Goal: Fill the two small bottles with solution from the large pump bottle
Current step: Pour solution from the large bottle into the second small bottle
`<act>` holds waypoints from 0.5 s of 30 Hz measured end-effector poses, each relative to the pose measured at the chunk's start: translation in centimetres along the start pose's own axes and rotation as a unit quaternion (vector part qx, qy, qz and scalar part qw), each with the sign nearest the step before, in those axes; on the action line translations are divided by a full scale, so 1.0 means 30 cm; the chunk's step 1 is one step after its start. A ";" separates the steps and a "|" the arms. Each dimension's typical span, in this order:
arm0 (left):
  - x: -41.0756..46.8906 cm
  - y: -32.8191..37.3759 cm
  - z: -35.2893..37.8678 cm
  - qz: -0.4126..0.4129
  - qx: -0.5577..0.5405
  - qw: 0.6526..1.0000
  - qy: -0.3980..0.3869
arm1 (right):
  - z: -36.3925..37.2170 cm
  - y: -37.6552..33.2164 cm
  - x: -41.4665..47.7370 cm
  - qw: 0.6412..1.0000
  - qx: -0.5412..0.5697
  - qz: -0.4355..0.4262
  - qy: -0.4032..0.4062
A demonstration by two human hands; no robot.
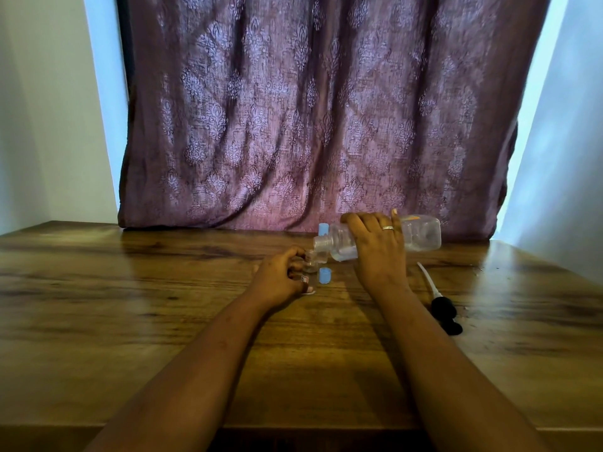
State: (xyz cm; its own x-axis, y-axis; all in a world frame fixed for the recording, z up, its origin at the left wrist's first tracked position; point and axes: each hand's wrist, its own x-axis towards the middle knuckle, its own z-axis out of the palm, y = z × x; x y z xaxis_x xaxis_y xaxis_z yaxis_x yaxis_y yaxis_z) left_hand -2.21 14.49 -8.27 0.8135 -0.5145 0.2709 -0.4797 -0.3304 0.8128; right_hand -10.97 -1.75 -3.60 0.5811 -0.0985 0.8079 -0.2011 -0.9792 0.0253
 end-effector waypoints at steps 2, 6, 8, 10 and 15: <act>-0.001 0.002 0.001 0.003 0.001 1.000 -0.001 | 0.002 0.001 -0.001 1.000 -0.001 0.000 0.000; 0.002 -0.002 -0.001 0.009 0.005 1.000 -0.005 | 0.003 0.003 -0.001 1.000 -0.003 -0.001 0.001; 0.004 -0.003 0.000 0.008 0.002 1.000 -0.003 | 0.004 0.003 -0.001 1.000 -0.003 0.000 0.005; 0.005 -0.002 0.001 0.005 -0.003 1.000 -0.005 | 0.005 0.002 -0.001 1.000 -0.003 0.001 0.009; 0.005 -0.003 0.000 0.010 -0.004 1.000 0.001 | 0.007 0.002 0.000 1.000 -0.001 0.003 0.019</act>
State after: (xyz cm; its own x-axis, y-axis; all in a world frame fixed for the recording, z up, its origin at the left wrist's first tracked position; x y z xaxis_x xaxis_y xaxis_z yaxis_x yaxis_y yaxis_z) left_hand -2.04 14.46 -8.31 0.8048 -0.5189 0.2880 -0.4927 -0.3137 0.8117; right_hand -10.82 -1.85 -3.73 0.5494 -0.0972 0.8299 -0.2059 -0.9783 0.0218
